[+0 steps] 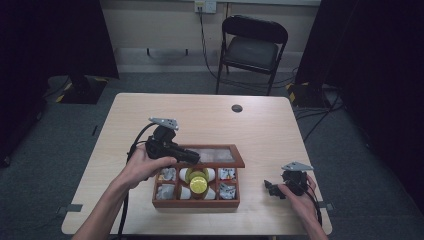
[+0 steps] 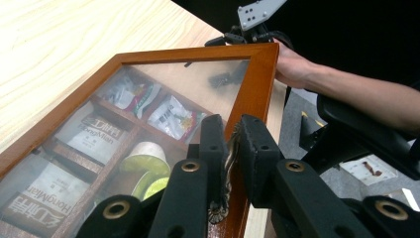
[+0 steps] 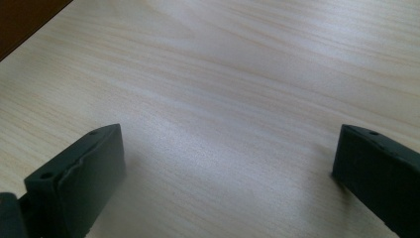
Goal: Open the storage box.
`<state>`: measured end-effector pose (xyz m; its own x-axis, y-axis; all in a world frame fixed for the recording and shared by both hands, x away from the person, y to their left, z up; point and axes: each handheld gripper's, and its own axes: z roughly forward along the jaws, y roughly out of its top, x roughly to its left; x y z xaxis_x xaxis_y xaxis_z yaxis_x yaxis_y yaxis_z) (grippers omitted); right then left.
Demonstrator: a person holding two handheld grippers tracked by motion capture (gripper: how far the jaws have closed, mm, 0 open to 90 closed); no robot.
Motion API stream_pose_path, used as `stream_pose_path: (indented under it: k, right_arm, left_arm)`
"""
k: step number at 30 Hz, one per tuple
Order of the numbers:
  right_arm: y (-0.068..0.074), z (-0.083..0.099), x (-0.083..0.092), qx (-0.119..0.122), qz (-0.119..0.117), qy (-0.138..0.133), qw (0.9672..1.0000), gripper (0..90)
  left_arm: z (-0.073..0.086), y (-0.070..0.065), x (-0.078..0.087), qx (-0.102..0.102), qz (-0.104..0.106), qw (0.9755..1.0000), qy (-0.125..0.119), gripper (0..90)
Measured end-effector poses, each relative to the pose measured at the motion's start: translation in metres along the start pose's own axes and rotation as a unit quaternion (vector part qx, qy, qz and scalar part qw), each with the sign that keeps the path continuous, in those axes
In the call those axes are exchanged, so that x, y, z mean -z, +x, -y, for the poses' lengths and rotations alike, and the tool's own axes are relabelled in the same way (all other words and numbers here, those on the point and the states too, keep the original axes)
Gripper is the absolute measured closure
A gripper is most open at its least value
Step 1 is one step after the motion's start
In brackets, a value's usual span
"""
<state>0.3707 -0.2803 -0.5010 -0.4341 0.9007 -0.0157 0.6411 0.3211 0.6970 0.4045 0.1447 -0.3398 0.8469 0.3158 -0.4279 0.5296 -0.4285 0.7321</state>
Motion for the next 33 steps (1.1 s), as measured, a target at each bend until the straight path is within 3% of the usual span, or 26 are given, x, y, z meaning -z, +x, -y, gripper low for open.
stream_pose_path:
  k: [5,11,17,21,22,26,33]
  right_arm:
    - [0.0,0.0,0.0,0.0,0.0,0.0,1.0,0.0]
    - [0.0,0.0,0.0,0.0,0.0,0.0,1.0,0.0]
    - [0.0,0.0,0.0,0.0,0.0,0.0,1.0,0.0]
    - [0.001,-0.001,0.002,-0.001,-0.001,-0.005,1.0,9.9]
    - [0.002,-0.002,0.004,-0.003,0.0,-0.008,1.0,17.3]
    - [0.003,-0.006,0.011,-0.001,0.008,-0.026,0.9996,16.7]
    - [0.008,-0.009,0.018,-0.001,-0.011,-0.047,0.9988,16.9]
  left_arm:
    - [-0.003,0.0,0.002,-0.004,-0.004,1.0,-0.003,81.0]
    - [-0.005,0.002,0.001,0.007,0.004,1.0,0.003,80.9]
    - [-0.011,0.005,0.005,0.011,0.0,0.9999,-0.005,81.0]
    - [-0.016,0.008,0.006,0.02,0.002,0.9998,-0.004,80.9]
    - [-0.016,0.009,0.006,0.027,0.01,0.9996,0.006,80.9]
    - [-0.018,0.012,0.005,0.037,0.017,0.9991,0.01,81.0]
    - [-0.019,0.012,0.007,0.034,0.016,0.9992,0.01,81.0]
